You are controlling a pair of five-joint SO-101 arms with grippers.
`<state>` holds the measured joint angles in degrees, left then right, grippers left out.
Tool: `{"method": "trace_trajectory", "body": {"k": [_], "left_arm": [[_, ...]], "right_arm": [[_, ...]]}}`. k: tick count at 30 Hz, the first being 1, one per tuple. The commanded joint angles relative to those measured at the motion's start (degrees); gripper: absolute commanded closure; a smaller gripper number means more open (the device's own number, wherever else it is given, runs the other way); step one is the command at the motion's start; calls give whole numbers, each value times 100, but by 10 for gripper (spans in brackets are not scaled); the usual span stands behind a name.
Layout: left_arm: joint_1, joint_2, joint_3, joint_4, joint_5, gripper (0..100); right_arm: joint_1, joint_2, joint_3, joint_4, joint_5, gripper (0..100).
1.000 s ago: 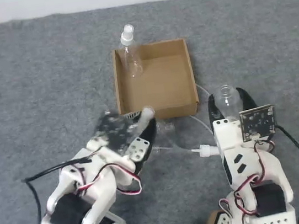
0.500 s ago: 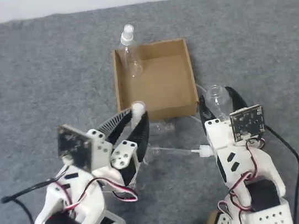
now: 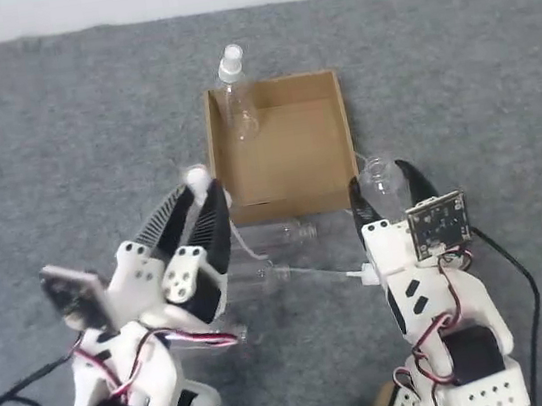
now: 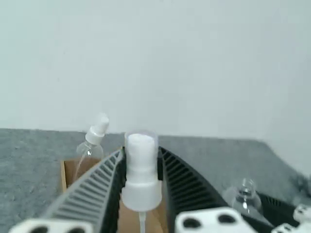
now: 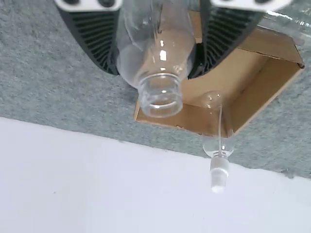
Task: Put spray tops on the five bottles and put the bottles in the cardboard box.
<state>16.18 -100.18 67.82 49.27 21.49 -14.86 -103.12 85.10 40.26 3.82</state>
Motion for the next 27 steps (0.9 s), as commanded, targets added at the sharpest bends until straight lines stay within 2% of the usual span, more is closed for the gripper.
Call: {"method": "trace_trajectory", "body": {"k": [1,6,17,27], "left_arm": [[-273,-484,224,-457,457,987],[-589,-431,251,-571,1029,987],[-589,-431,251,-571,2189,987],[-589,-440,259,-571,2875,987]], "right_arm": [[-40,-84,-97,-154,-18,943],[-40,-84,-97,-154,-18,944],[-435,-84,0,-163,-9,946],[-470,-84,413,-804,0,946]]}}
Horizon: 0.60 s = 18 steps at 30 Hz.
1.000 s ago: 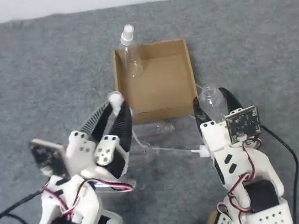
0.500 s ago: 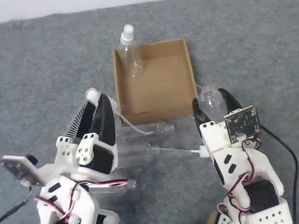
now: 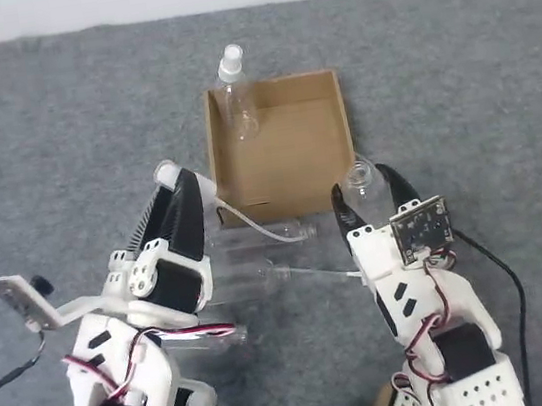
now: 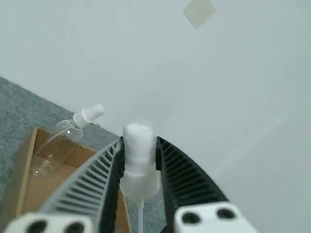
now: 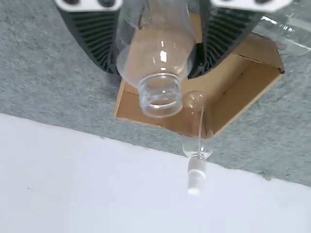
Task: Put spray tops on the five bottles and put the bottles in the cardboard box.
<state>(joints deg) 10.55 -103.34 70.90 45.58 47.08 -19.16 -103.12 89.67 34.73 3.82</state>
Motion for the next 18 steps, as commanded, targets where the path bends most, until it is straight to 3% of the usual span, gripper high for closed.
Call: {"method": "trace_trajectory", "body": {"k": [1,14,18], "left_arm": [[-35,-123,-48,-202,422,987],[-44,-123,-57,-396,1064,987],[-501,-123,-48,-712,1354,987]], "right_arm": [[-48,-84,-35,-268,0,946],[-418,-84,88,-277,0,946],[-444,-84,88,-277,0,946]]}}
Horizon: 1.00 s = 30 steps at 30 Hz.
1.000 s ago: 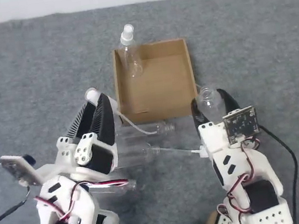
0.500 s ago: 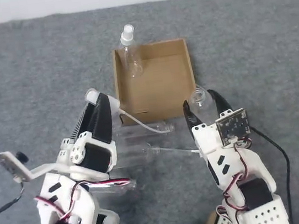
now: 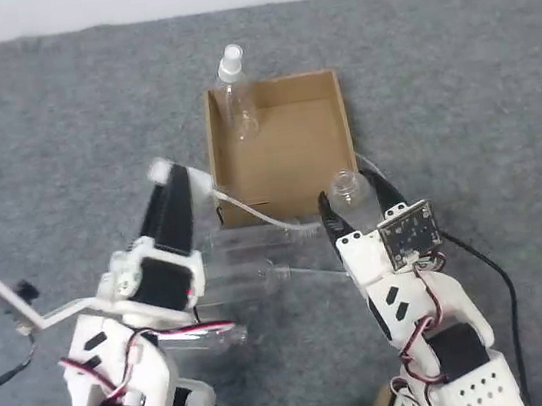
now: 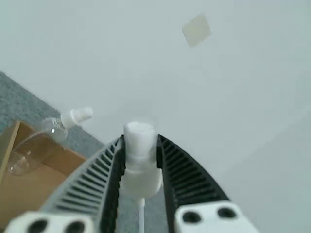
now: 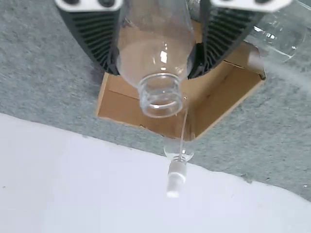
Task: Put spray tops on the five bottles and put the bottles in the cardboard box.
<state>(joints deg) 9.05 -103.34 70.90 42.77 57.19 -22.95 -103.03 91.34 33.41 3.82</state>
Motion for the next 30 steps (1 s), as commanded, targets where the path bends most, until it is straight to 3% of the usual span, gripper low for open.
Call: {"method": "trace_trajectory", "body": {"k": [1,9,16,30], "left_arm": [[-501,-123,-48,-501,457,987],[-607,-123,-40,-765,615,987],[-413,-123,92,-774,598,987],[-273,-123,145,-782,431,987]], "right_arm": [[-66,-92,-79,-145,0,946],[-180,-92,-79,-145,18,946],[-444,-92,53,-154,923,946],[-523,-101,185,-321,1407,943]]}}
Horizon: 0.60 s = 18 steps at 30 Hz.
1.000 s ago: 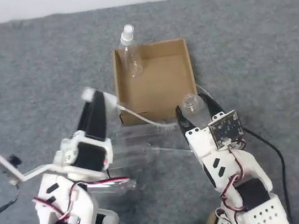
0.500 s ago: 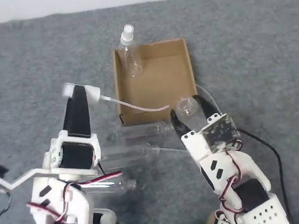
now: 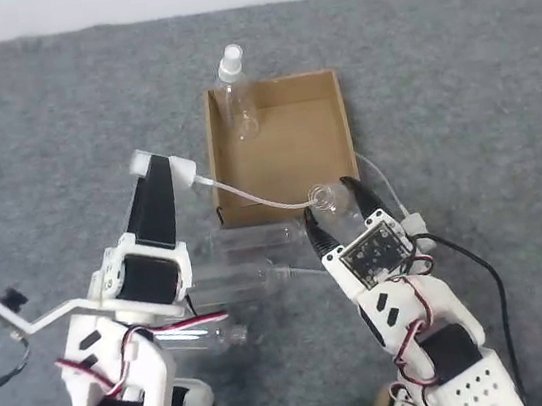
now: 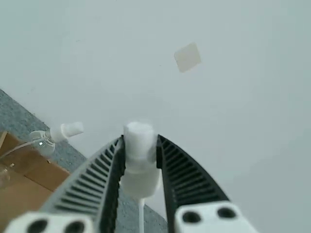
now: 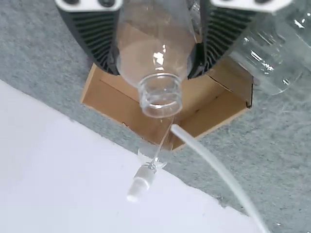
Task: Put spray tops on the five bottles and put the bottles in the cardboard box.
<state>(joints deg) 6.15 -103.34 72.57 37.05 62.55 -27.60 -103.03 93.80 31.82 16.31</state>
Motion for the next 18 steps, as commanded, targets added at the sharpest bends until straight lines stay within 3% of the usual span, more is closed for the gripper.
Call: {"method": "trace_trajectory", "body": {"k": [1,7,14,18], "left_arm": [[18,-123,-22,-211,-105,987],[26,-97,13,-220,-158,987],[26,-105,954,-1591,-563,987],[26,-105,1086,-1802,-598,987]], "right_arm": [[-57,-101,-62,-163,158,943],[-57,-101,-62,-163,158,943],[-57,-101,-70,-163,158,943],[-57,-101,-62,-163,158,943]]}}
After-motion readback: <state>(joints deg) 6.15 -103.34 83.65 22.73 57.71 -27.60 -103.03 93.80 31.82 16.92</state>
